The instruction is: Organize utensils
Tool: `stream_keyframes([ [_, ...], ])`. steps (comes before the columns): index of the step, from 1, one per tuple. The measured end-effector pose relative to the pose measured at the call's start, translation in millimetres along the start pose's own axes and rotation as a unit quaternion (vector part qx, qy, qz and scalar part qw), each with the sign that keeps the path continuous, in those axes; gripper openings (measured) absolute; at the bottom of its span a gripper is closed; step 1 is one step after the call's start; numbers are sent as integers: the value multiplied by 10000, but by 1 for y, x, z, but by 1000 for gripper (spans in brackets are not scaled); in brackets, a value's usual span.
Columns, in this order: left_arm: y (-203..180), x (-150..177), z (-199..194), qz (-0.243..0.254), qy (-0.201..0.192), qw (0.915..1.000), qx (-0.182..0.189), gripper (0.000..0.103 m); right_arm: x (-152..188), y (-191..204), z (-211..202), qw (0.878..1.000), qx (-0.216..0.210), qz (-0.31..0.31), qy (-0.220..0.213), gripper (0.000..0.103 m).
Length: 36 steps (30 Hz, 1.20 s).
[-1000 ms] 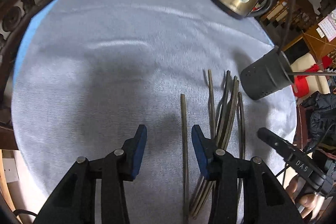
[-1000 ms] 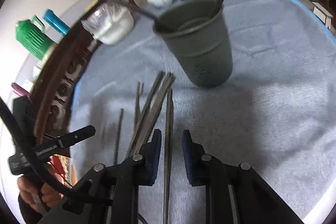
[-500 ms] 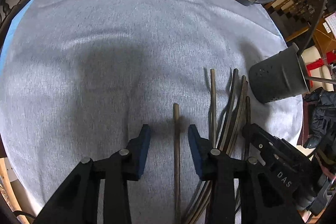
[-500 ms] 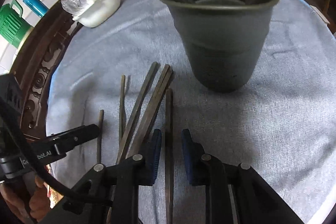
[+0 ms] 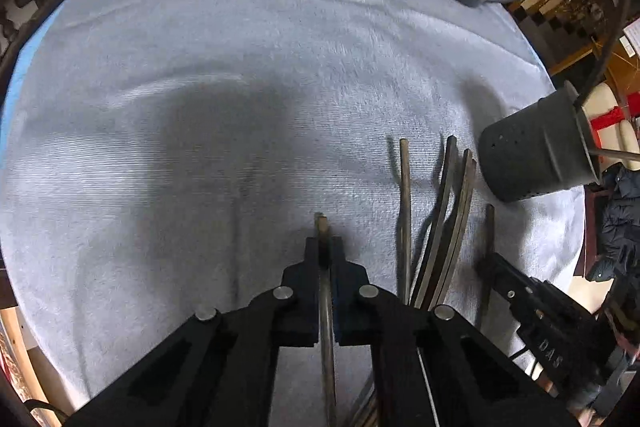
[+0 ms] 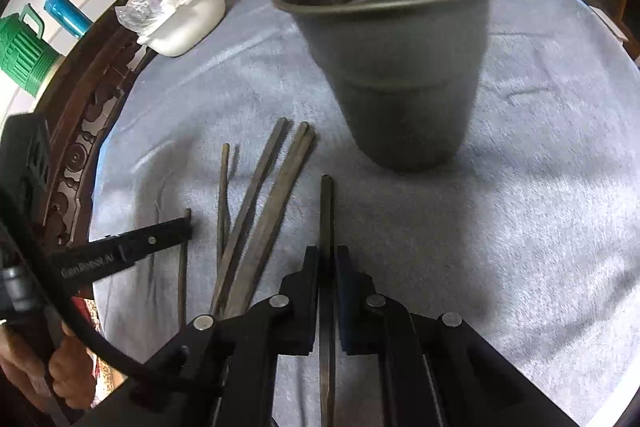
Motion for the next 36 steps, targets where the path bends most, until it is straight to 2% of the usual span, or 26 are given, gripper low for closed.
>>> stream_keyframes([
  [6, 5, 6, -9, 93, -95, 9999, -87, 4, 4, -16, -6, 9997, 219, 107, 95, 9],
  [11, 6, 11, 6, 185, 149, 9994, -251, 5, 0, -16, -4, 9991, 310, 220, 169, 10],
  [17, 3, 2, 12, 364, 23, 9985, -413, 7, -9, -14, 1, 9987, 443, 176, 155, 11],
  [20, 3, -3, 14, 322, -52, 9989, -343, 5, -12, -9, 2, 9984, 555, -41, 33, 11],
  [23, 8, -5, 11, 245, -116, 9992, -287, 4, -13, -10, 0, 9991, 429, -2, -35, 8],
  [27, 7, -6, -19, 217, -500, 9984, -160, 4, -15, -4, -20, 9995, 165, -50, -268, 8],
  [30, -11, 0, -57, 285, -888, 9956, -98, 4, -20, 5, -47, 9981, -51, -177, -580, 6],
  [36, -41, 3, -146, 668, -1888, 9797, 80, 4, -26, 24, -109, 9894, -473, -382, -1315, 6],
])
Point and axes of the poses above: each gripper's, at about its wrist camera, not at the fingertips, and z roughly the way its jaws point, y to its left, x to its underside, the point moved 9 cm from there along z, roughly the way its jaws point, and after that the axes turned 3 degrees about y, right-handed, at the moved point
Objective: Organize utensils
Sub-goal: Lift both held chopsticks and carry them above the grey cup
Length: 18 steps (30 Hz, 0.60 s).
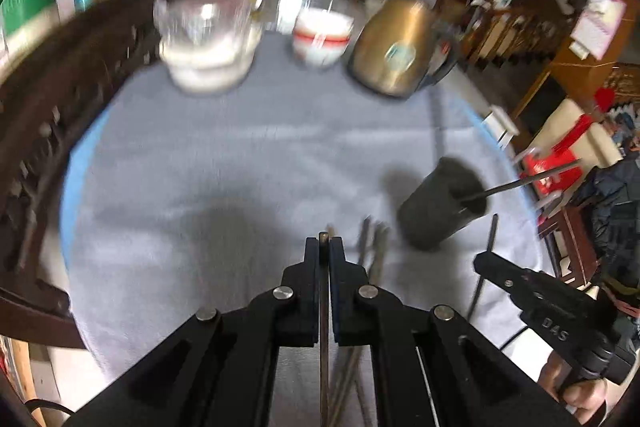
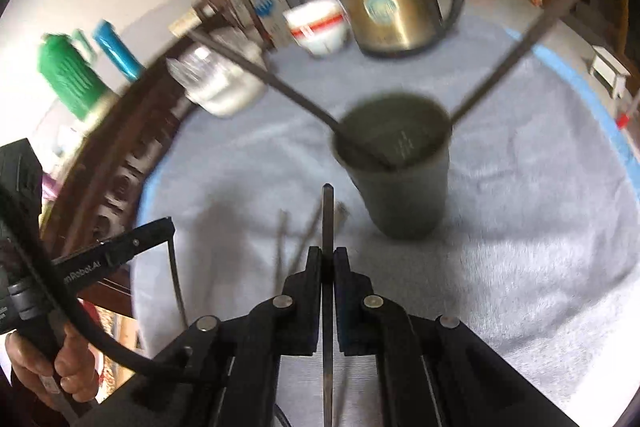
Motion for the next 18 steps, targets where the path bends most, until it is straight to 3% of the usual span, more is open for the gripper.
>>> stream_keyframes([
  [7, -18, -18, -62, 274, -700, 9969, 224, 4, -16, 19, -62, 9969, -226, -142, -742, 6],
  [18, -49, -52, -101, 419, -1316, 9897, 375, 4, -47, 29, -115, 9889, -262, -141, -1458, 6],
])
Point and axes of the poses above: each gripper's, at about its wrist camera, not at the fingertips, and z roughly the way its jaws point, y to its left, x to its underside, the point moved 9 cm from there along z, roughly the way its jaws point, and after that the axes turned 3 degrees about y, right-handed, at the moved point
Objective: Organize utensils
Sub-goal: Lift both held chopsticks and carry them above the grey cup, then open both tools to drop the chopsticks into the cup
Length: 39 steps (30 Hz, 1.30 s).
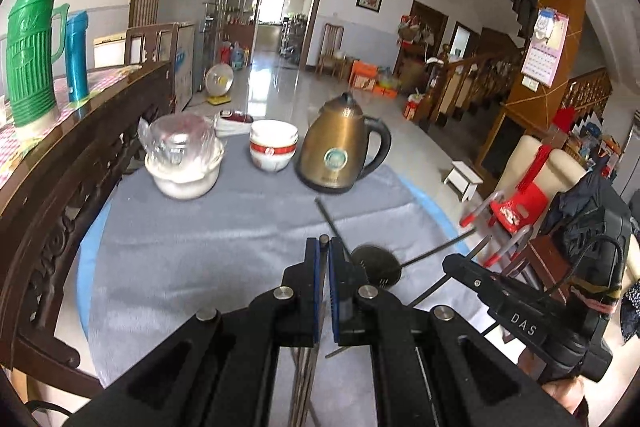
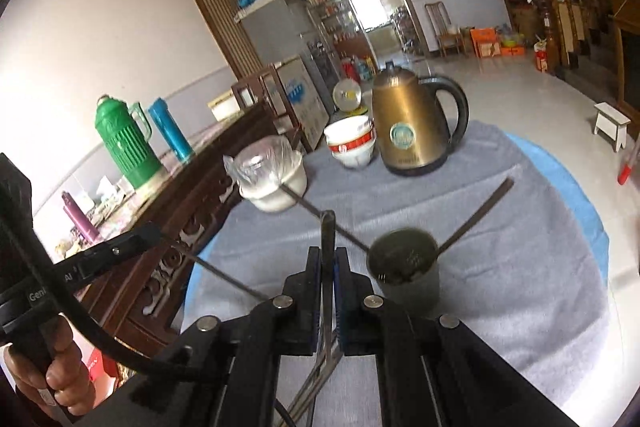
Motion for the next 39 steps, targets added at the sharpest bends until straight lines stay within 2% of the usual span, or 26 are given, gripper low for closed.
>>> stream_keyframes([
  [11, -45, -61, -8, 363, -409, 9984, 103, 4, -70, -9, -27, 9981, 223, -27, -567, 6],
  [17, -78, -102, -10, 505, -715, 9960, 192, 4, -110, -18, -38, 9936, 577, -57, -970, 6],
  [21, -96, -119, 3, 543, -827, 9949, 184, 4, -122, -31, -32, 9927, 713, -16, -976, 6],
  [25, -104, -110, 36, 501, -597, 9968, 162, 4, -117, -51, -17, 9935, 819, 84, -783, 6],
  [31, -84, -65, 99, 197, 57, 9998, 44, 4, -83, -82, 10, 9955, 848, 342, -251, 6],
  [34, -76, -52, 105, 91, 193, 9997, 67, 4, -69, -90, 14, 9958, 815, 399, -110, 6],
  [39, -71, -48, 97, 122, 177, 9998, 50, 4, -57, -93, 15, 9956, 759, 556, -20, 6],
])
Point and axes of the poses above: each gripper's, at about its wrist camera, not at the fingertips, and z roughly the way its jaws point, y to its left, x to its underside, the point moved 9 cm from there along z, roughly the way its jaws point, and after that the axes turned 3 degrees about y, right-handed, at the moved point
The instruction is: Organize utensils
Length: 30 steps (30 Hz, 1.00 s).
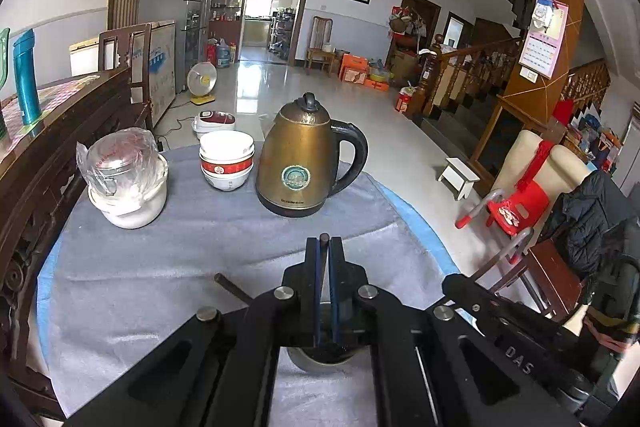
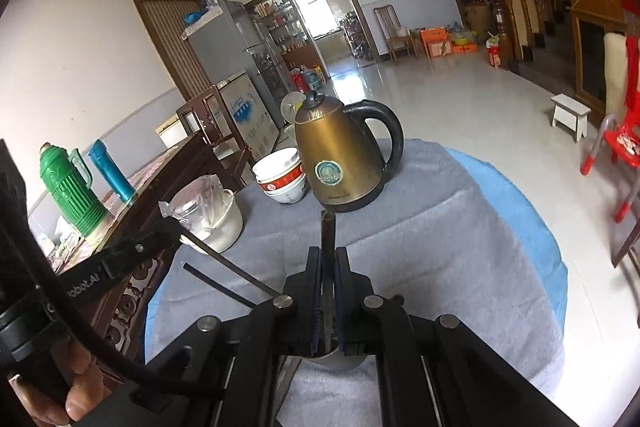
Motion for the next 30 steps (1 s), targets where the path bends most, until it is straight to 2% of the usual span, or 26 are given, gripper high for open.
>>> stream_keyframes([
  [5, 10, 7, -12, 110, -50, 9998, -161, 4, 12, -2, 9, 9993, -114, 306, 191, 10],
  [7, 15, 11, -18, 189, -59, 9996, -224, 8, 12, -2, 11, 9987, -212, 403, 213, 10],
  [9, 19, 16, -24, 235, -90, 9993, -274, 20, 14, 0, 8, 9978, -350, 508, 259, 11],
  [11, 26, 22, -39, 322, -251, 9983, -416, 47, 15, 2, 5, 9962, -538, 627, 277, 13],
  [12, 30, 25, -47, 372, -368, 9973, -515, 51, 16, 3, 1, 9956, -612, 673, 233, 17],
  [14, 38, 31, -60, 462, -507, 9953, -679, 55, 17, 2, -7, 9950, -657, 744, 80, 34],
  [15, 42, 35, -64, 497, -535, 9945, -749, 56, 17, 2, -11, 9947, -677, 776, 5, 58],
  [16, 48, 41, -70, 521, -542, 9936, -838, 58, 17, 3, -17, 9939, -738, 807, -116, 75],
  [17, 52, 45, -73, 518, -534, 9933, -883, 59, 17, 3, -25, 9926, -814, 842, -332, 75],
  [21, 66, 65, -83, 523, -478, 9915, -1089, 59, 21, 3, -44, 9895, -901, 968, -591, 75],
  [23, 71, 76, -89, 515, -476, 9907, -1170, 61, 24, 5, -58, 9887, -829, 935, -826, 75],
  [26, 73, 90, -96, 518, -416, 9902, -1231, 69, 27, 11, -79, 9877, -724, 765, -1158, 75],
  [30, 74, 104, -106, 608, -434, 9879, -1363, 70, 34, 18, -107, 9844, -732, 649, -1464, 75],
])
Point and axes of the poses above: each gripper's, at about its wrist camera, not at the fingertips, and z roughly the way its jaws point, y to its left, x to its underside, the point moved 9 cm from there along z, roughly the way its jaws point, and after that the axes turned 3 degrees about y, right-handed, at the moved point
